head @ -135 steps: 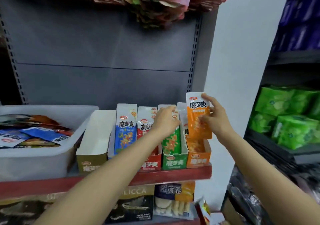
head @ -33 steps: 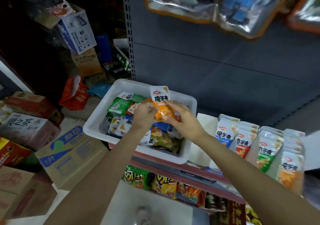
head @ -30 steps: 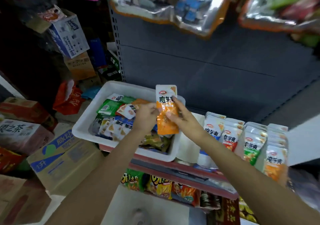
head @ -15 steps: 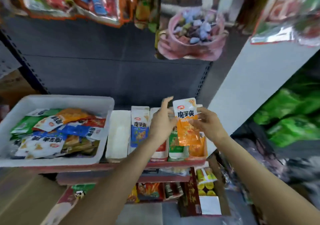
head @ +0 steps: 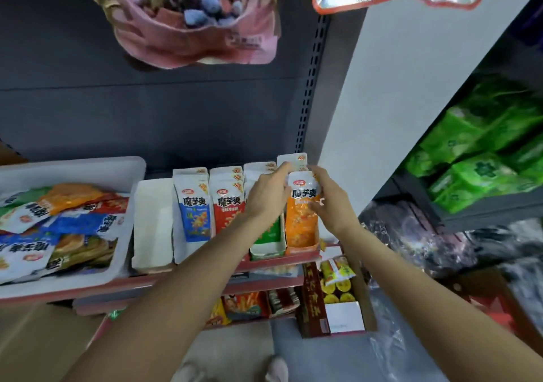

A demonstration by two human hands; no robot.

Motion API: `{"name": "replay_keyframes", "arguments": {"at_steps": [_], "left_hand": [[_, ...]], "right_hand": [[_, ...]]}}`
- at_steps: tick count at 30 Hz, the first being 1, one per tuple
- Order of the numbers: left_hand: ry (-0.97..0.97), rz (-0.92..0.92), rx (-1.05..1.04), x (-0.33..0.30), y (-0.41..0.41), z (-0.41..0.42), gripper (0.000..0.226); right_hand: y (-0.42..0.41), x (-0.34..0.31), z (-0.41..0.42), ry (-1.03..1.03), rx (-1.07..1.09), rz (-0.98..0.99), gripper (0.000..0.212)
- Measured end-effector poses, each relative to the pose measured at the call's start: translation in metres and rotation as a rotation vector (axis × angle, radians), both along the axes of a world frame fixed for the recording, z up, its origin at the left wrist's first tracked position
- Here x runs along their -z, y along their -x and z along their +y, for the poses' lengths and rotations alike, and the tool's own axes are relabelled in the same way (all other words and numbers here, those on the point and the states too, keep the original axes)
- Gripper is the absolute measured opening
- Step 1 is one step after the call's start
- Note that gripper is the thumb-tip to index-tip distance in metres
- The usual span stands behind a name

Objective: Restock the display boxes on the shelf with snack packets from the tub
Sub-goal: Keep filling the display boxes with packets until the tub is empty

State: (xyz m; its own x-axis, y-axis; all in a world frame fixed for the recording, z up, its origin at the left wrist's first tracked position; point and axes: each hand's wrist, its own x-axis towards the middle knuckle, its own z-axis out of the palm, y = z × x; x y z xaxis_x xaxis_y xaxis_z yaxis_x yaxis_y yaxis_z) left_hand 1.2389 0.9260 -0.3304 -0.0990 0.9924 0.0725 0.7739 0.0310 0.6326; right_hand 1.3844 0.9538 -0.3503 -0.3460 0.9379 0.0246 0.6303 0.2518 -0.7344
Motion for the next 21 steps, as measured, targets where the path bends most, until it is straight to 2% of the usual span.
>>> {"name": "replay_keyframes", "arguments": {"at_steps": [3, 5, 9, 14, 17, 21], "left_hand": [[0.011, 0.070, 0.009, 0.006, 0.001, 0.001, 0.015], [0.015, 0.092, -0.008, 0.008, 0.001, 0.004, 0.015], [0.006, 0.086, -0.014, 0.010, 0.003, 0.011, 0.016], [0.072, 0.217, -0.011, 0.018, -0.002, 0.013, 0.019], [0.068, 0.170, -0.025, 0.018, -0.002, 0.011, 0.022], [0.007, 0.037, -0.079, 0.005, 0.017, -0.003, 0.023]], "right_hand": [[-0.004, 0.010, 0.005, -0.038, -0.023, -0.154, 0.056], [-0.005, 0.012, 0.007, -0.055, -0.043, -0.190, 0.050], [-0.001, 0.011, 0.010, -0.087, -0.053, -0.218, 0.049], [0.001, 0.015, 0.010, -0.157, -0.079, -0.358, 0.052], [0.003, 0.013, 0.008, -0.168, -0.066, -0.373, 0.053], [0.019, -0.001, 0.001, -0.188, -0.053, -0.288, 0.047]]}}
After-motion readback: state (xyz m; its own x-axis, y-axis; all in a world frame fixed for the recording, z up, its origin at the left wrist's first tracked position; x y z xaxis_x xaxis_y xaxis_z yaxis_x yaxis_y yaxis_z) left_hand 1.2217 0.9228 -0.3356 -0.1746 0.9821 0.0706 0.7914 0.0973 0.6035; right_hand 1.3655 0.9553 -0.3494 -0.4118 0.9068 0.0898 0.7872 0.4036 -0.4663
